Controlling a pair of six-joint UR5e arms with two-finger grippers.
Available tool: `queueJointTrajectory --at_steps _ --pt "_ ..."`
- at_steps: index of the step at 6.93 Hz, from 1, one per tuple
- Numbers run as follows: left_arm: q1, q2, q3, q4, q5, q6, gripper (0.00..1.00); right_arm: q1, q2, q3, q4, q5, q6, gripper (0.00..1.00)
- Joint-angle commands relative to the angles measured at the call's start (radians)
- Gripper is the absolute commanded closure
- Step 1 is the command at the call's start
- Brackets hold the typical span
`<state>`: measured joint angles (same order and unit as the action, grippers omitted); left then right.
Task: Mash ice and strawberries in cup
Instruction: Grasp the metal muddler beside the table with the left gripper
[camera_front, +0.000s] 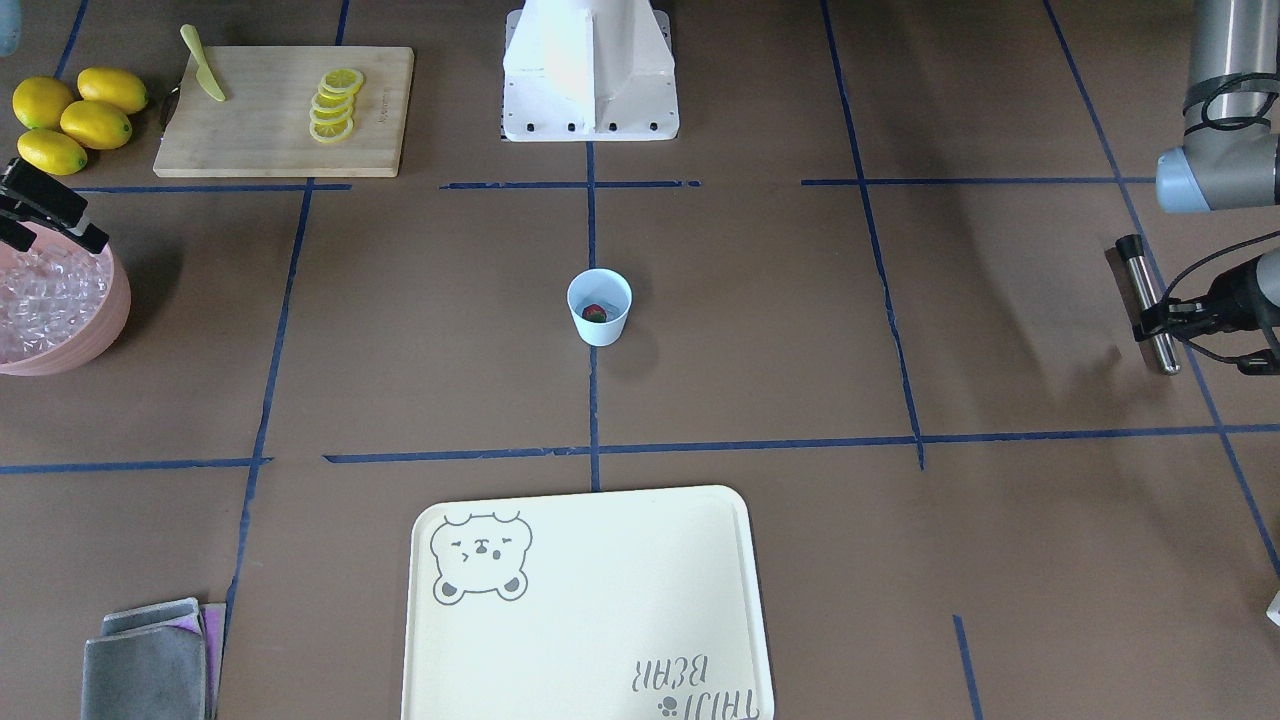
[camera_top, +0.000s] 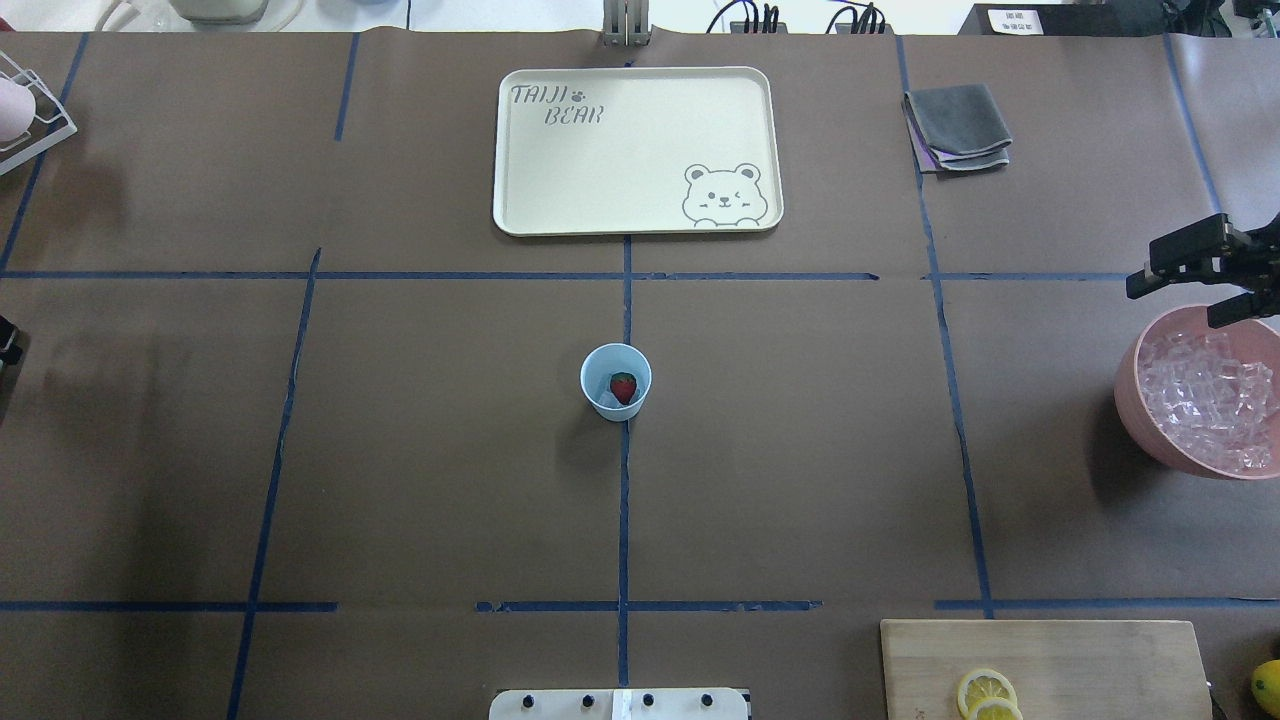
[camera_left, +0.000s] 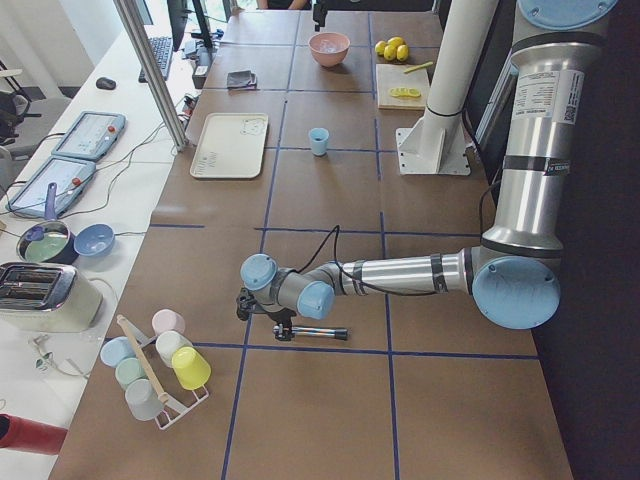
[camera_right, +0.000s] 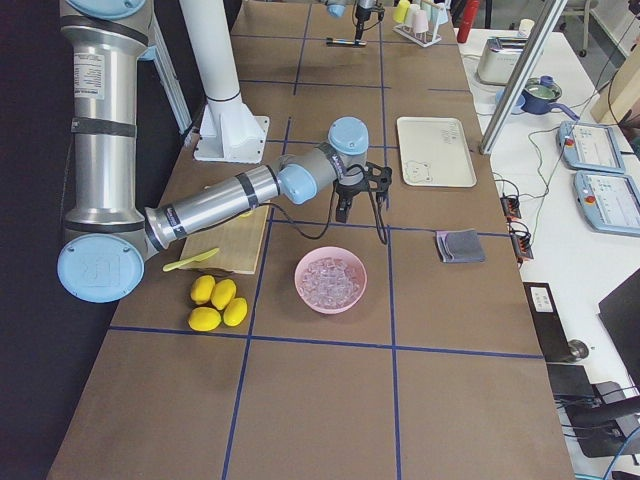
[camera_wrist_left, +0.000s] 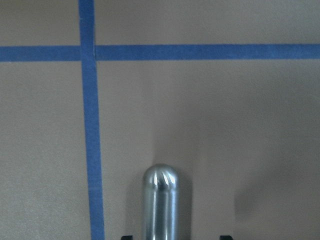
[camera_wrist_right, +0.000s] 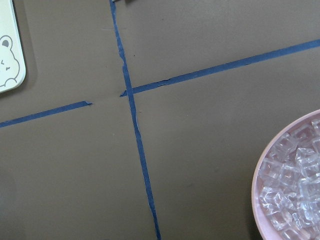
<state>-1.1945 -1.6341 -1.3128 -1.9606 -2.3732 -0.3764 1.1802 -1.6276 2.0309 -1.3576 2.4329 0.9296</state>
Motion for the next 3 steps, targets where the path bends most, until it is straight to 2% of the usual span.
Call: queueJointTrajectory --at_steps 1,3 --pt "0.003 0.011 0.004 0.0 0.0 0.001 0.36 -0.001 0.0 0.0 0.0 0.0 0.002 0.01" --pt "0.003 0.01 0.013 -0.001 0.0 0.001 0.39 -0.001 0.0 0.0 0.0 0.0 0.002 0.01"
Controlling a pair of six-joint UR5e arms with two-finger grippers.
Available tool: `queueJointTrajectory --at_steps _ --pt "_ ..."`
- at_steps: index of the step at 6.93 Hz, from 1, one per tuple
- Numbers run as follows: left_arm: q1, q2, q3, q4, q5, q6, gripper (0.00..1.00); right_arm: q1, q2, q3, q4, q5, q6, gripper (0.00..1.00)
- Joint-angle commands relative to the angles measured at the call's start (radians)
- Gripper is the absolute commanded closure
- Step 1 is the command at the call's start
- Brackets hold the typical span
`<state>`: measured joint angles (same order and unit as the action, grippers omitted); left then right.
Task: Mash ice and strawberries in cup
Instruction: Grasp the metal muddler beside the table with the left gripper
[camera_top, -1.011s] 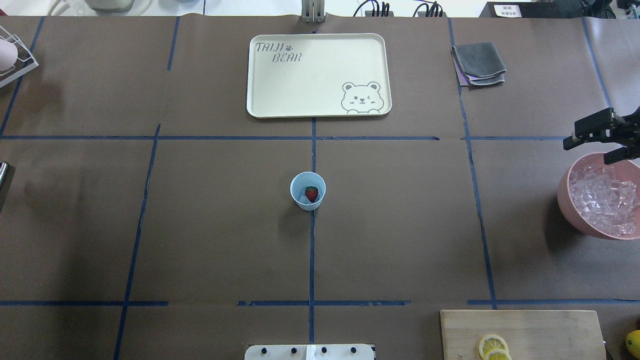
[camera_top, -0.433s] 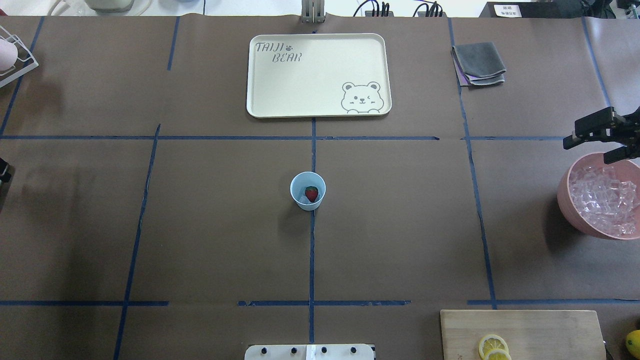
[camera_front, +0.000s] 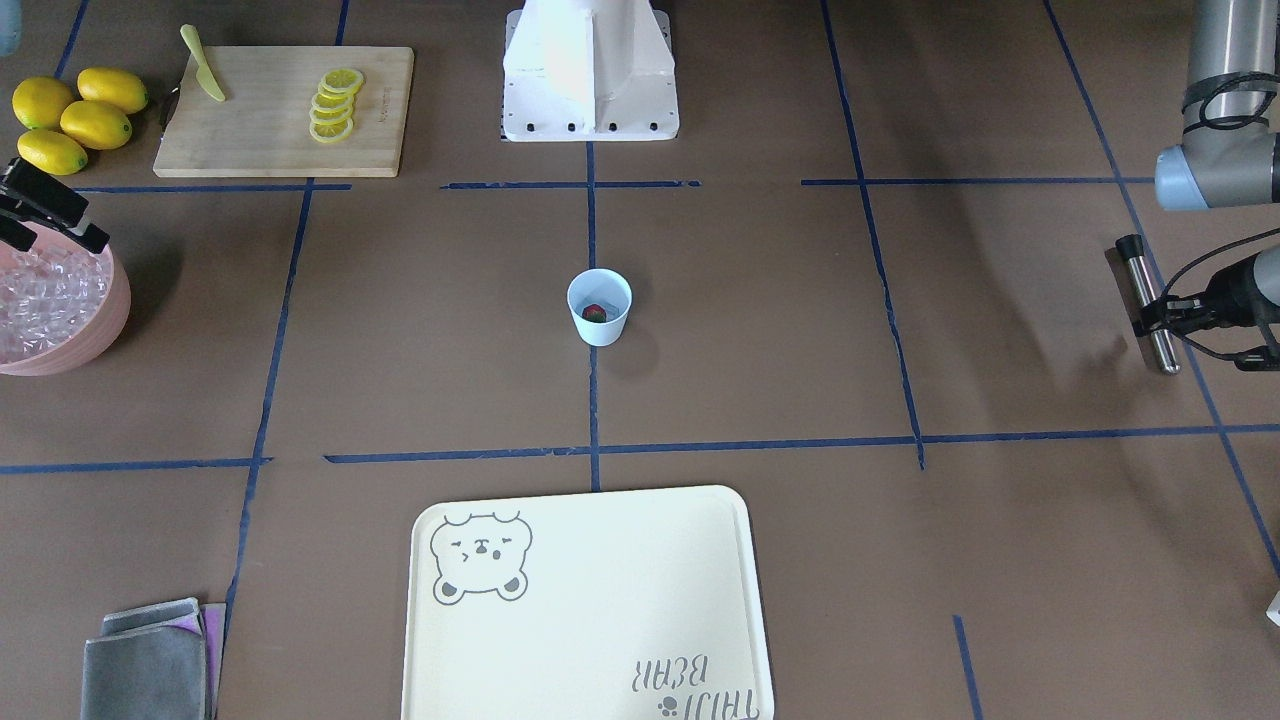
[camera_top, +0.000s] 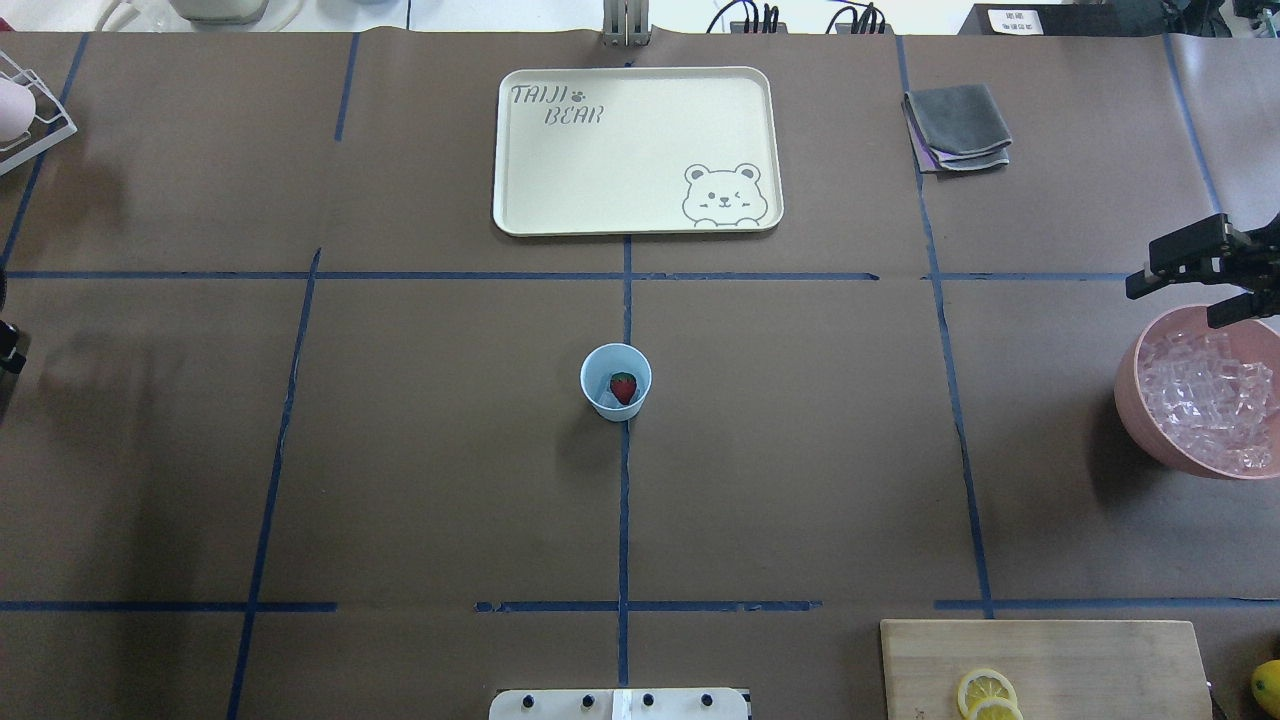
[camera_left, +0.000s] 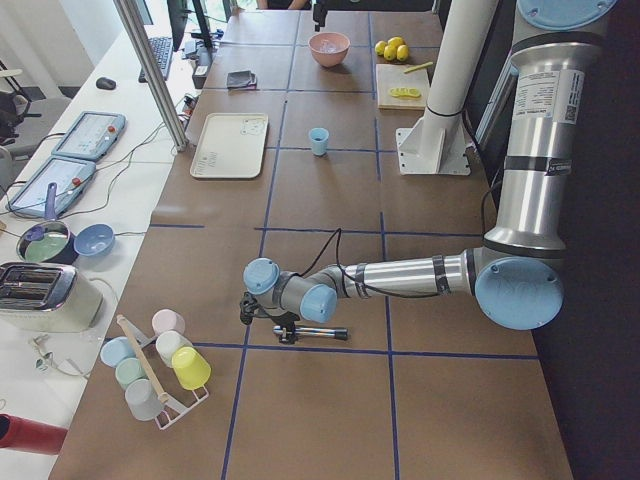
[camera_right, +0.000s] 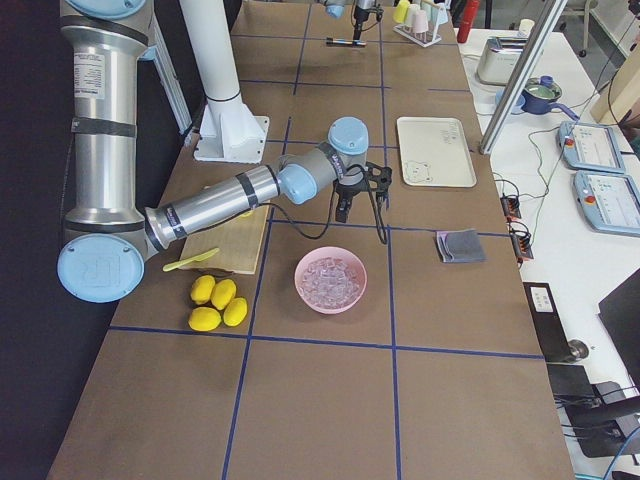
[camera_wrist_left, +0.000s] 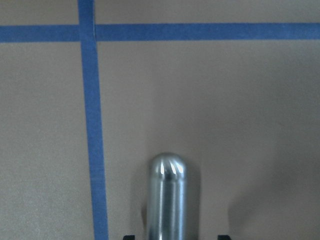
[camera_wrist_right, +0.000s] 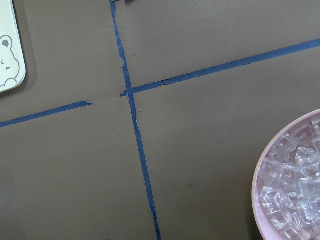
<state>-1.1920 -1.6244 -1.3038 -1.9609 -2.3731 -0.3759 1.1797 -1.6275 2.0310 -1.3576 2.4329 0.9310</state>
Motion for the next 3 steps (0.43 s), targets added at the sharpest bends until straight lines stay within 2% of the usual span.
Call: queueJointTrajectory --at_steps 1,2,3 --pt "0.0 0.0 0.004 -0.001 0.002 0.0 0.43 0.0 0.0 0.0 0.0 0.0 0.0 0.01" --pt "0.0 0.001 0.006 -0.003 0.002 0.0 0.55 0.0 0.0 0.0 0.0 0.0 0.0 0.01" --pt "0.0 0.001 0.006 0.0 0.002 0.0 0.75 0.0 0.0 0.002 0.0 0.0 0.0 0.01"
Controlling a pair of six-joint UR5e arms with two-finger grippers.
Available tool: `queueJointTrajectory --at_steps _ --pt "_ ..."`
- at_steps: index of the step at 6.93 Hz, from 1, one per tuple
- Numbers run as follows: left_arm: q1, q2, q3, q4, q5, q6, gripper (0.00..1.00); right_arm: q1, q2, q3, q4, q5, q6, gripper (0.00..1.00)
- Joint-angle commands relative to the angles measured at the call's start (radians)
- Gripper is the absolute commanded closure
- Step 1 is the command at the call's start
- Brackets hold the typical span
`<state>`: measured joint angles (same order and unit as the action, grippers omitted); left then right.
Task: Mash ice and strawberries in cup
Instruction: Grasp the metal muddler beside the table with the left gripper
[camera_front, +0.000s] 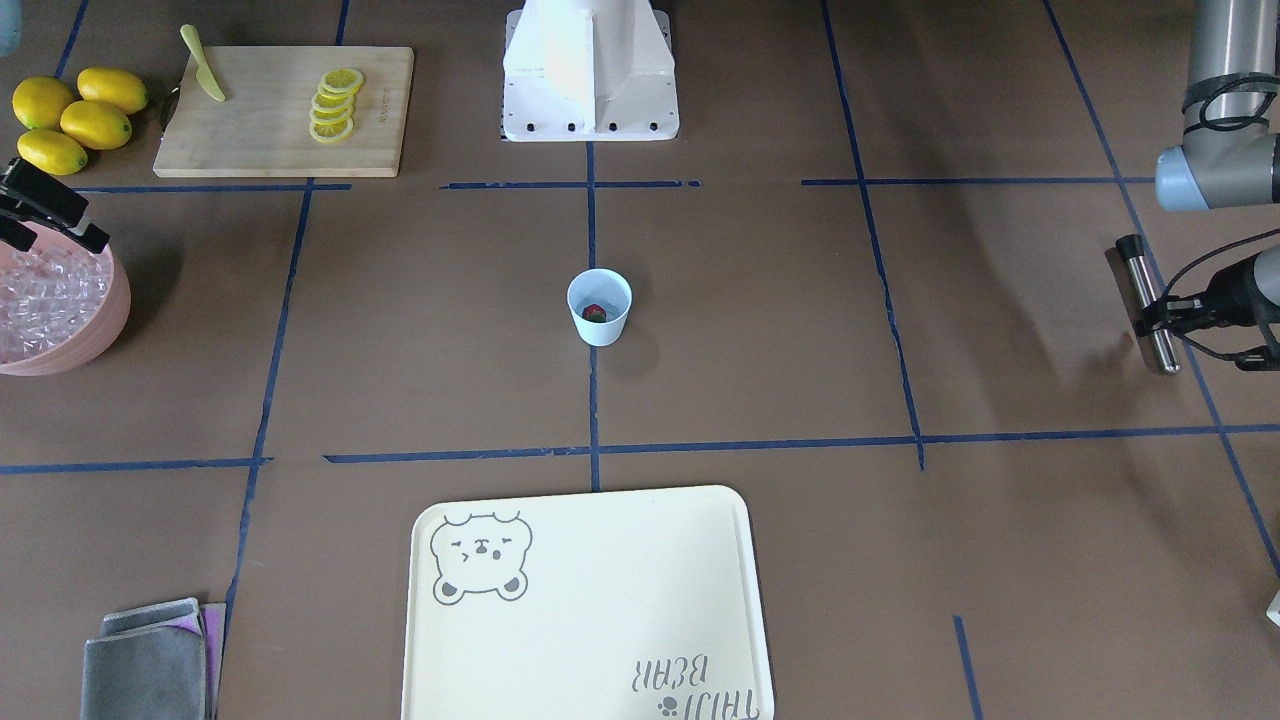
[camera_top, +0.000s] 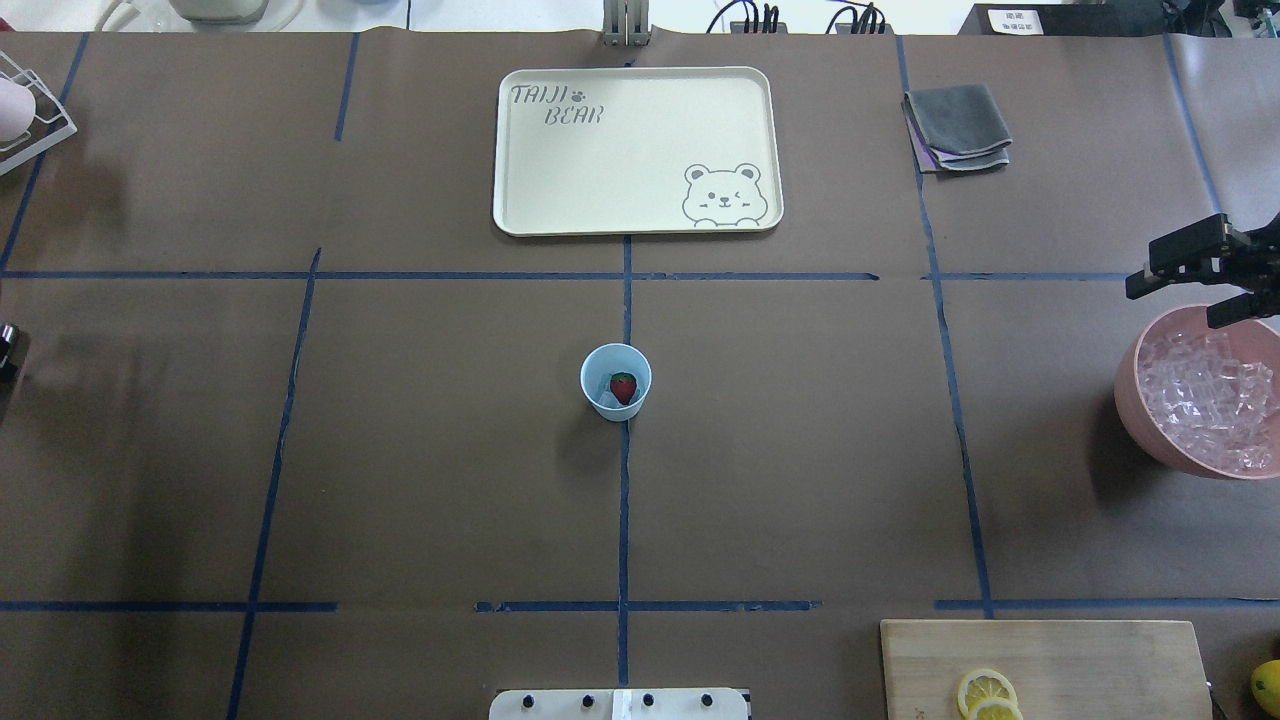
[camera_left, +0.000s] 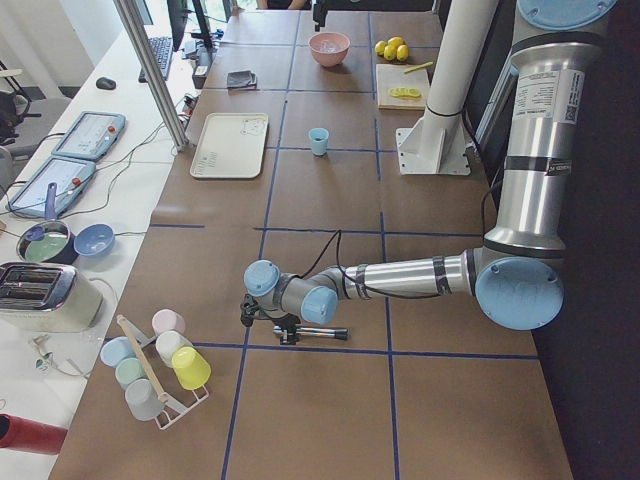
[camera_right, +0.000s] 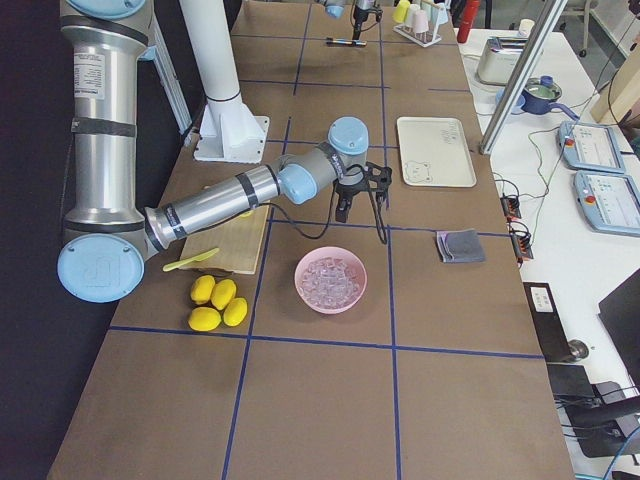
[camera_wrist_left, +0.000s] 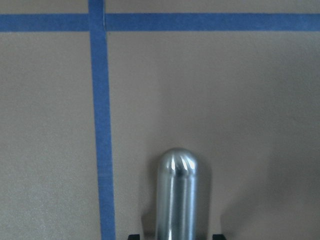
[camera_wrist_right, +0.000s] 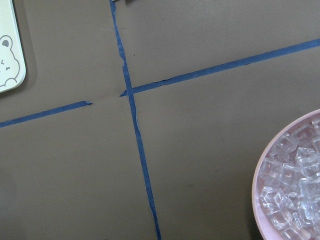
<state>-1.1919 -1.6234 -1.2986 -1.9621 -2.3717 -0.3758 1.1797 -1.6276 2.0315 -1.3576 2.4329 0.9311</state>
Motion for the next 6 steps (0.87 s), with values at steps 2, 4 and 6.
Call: queueJointTrajectory --at_steps 2,4,6 --pt "0.0 -0.004 -0.001 0.006 -0.003 0.0 0.98 0.001 -0.001 0.006 0.0 0.0 0.0 0.01" --pt "-0.002 -0.012 -0.077 0.014 -0.047 -0.005 1.0 0.0 0.0 0.007 0.0 0.002 0.0 0.01" --pt "0.0 -0.024 -0.277 0.029 -0.159 -0.018 1.0 0.0 0.0 0.018 0.0 0.003 0.002 0.01"
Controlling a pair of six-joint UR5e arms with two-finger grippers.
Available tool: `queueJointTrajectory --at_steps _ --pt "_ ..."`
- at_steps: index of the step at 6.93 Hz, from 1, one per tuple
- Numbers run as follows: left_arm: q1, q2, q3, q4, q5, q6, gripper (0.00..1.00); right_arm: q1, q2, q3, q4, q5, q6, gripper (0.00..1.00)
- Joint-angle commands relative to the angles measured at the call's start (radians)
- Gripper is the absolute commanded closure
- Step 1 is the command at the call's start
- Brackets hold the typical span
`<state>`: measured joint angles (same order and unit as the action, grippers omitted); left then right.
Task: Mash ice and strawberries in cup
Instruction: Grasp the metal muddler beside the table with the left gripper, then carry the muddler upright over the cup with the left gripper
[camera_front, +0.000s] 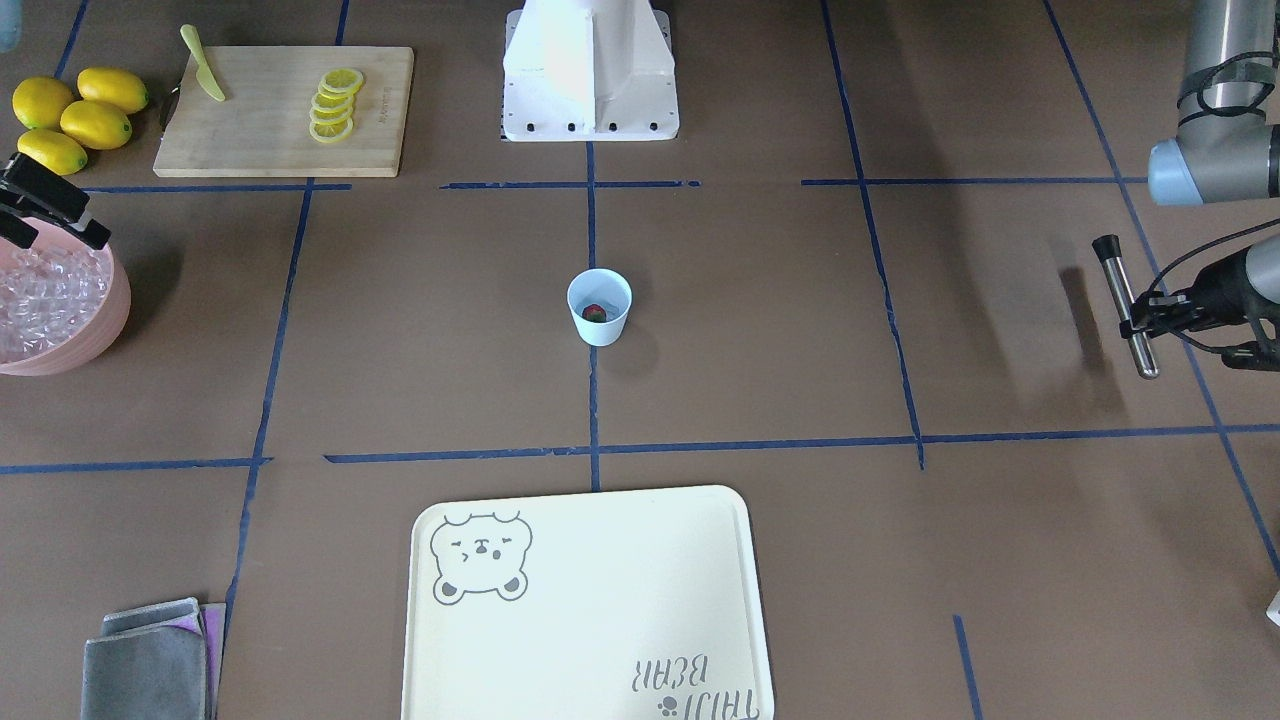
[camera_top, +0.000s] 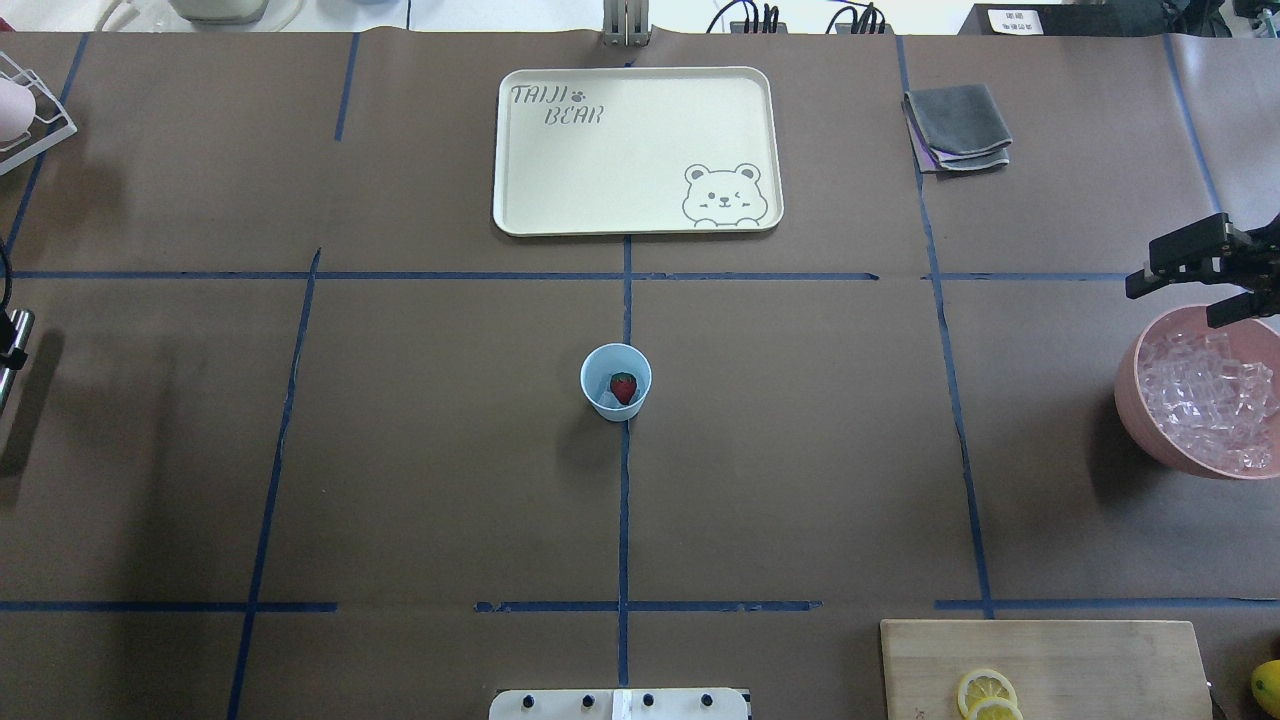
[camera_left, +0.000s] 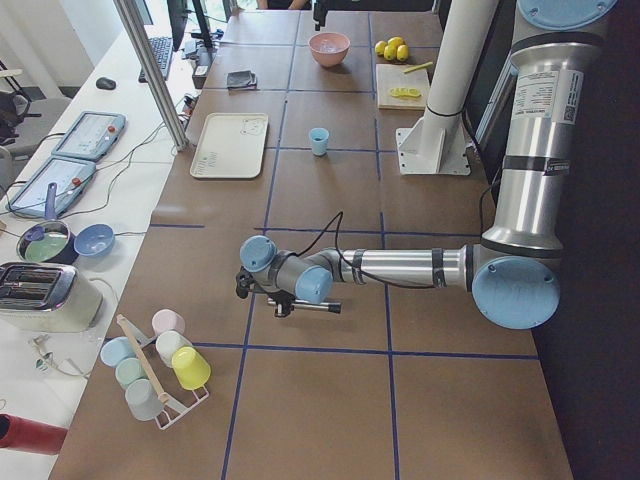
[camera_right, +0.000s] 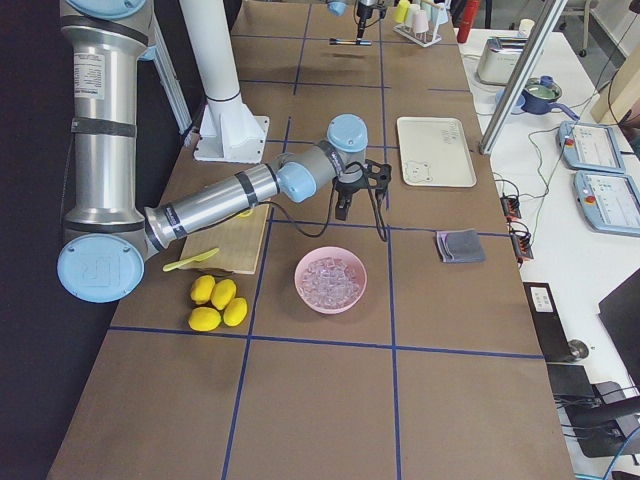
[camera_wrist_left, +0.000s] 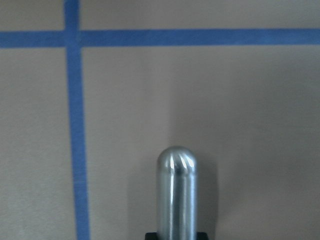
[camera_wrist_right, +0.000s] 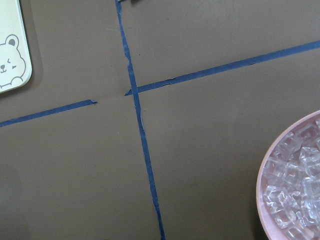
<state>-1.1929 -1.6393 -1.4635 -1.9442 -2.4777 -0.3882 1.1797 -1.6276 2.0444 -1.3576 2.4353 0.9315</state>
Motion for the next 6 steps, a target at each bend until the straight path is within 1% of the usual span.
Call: queueJointTrajectory --at_steps 1,2,3,4,5,6 --pt "0.033 -0.014 -0.244 0.011 -0.038 -0.039 1.0 0.001 0.0 0.006 0.0 0.001 0.001 0.01" --pt "0.111 -0.037 -0.379 0.011 0.044 -0.132 1.0 0.0 0.002 0.007 0.0 0.001 0.001 0.01" --pt "0.203 -0.101 -0.461 0.008 0.133 -0.211 1.0 0.0 0.005 0.003 0.0 0.001 0.0 0.01" --pt "0.314 -0.185 -0.519 0.008 0.208 -0.21 1.0 0.0 0.008 0.002 -0.002 0.001 0.0 0.01" --pt "0.401 -0.305 -0.511 0.014 0.212 -0.222 0.97 0.0 0.009 -0.004 -0.002 0.001 -0.002 0.01" --pt "0.407 -0.36 -0.52 -0.027 0.229 -0.206 0.97 0.0 0.011 -0.006 -0.002 0.001 -0.003 0.01"
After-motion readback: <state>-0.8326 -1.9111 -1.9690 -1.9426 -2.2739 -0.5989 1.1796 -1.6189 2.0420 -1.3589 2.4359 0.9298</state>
